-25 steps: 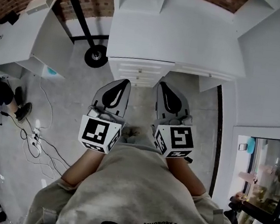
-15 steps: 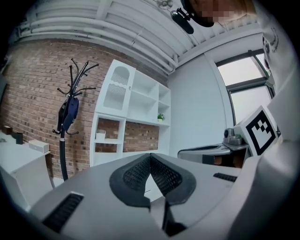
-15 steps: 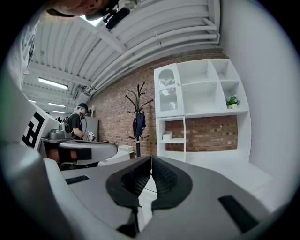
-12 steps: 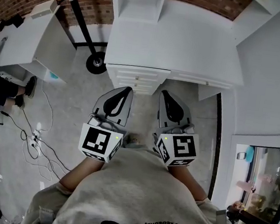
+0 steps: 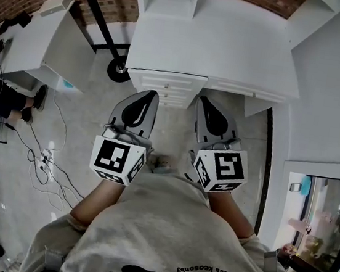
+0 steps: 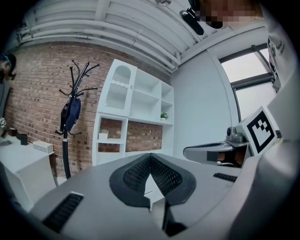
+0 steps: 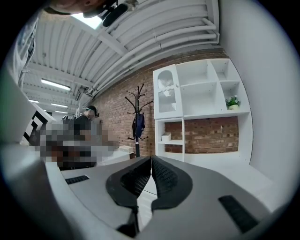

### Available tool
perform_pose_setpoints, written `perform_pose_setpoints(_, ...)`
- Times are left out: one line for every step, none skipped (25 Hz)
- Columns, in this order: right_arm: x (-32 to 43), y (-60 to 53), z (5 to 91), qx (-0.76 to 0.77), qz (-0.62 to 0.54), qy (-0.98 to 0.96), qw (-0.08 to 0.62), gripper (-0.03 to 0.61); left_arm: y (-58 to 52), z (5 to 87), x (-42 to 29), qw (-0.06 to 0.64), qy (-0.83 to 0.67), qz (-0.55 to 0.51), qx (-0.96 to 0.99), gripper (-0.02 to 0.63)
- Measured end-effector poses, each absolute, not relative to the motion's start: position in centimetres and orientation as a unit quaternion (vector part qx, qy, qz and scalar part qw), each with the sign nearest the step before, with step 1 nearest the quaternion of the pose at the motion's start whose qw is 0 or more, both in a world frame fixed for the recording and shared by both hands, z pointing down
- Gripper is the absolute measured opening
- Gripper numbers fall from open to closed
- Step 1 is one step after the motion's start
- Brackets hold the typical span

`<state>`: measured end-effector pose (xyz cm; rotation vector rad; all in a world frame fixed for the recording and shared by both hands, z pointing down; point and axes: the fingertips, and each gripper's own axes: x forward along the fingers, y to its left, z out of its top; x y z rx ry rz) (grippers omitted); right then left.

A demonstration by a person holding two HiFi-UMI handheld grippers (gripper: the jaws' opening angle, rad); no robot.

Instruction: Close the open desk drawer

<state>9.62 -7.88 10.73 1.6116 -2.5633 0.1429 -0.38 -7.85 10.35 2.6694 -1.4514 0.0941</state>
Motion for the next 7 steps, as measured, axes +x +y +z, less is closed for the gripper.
perform_pose_setpoints(9.7, -7.7, 10.9, 0.53, 0.048, -0.845, 0.055, 0.034, -7.7, 10.4, -0.2, 0.049, -0.477, 0.031, 0.877, 0.018)
perform_pose_setpoints(9.8, -7.6, 11.0, 0.529, 0.049, -0.845, 0.055, 0.034, -7.5, 10.4, -0.2, 0.048, -0.477, 0.031, 0.877, 0.018)
perform_pose_setpoints(9.8, -7.4, 11.1, 0.528, 0.05, -0.846, 0.055, 0.034, -7.3, 10.5, -0.1, 0.047, -0.478, 0.032, 0.877, 0.018)
perform_pose_setpoints(9.8, -7.2, 11.2, 0.527, 0.051, -0.847, 0.055, 0.034, -7.0, 10.5, -0.2, 0.047, -0.479, 0.032, 0.876, 0.018)
perform_pose_setpoints(9.8, -7.0, 11.3, 0.526, 0.052, -0.847, 0.055, 0.034, -6.8, 10.6, -0.2, 0.047, -0.479, 0.032, 0.876, 0.018)
perform_pose_setpoints(9.7, -6.7, 11.4, 0.525, 0.052, -0.848, 0.056, 0.034, -6.5, 10.7, -0.2, 0.048, -0.479, 0.031, 0.876, 0.018)
perform_pose_setpoints(9.7, -6.5, 11.5, 0.523, 0.053, -0.849, 0.056, 0.034, -6.3, 10.8, -0.2, 0.05, -0.48, 0.031, 0.876, 0.018)
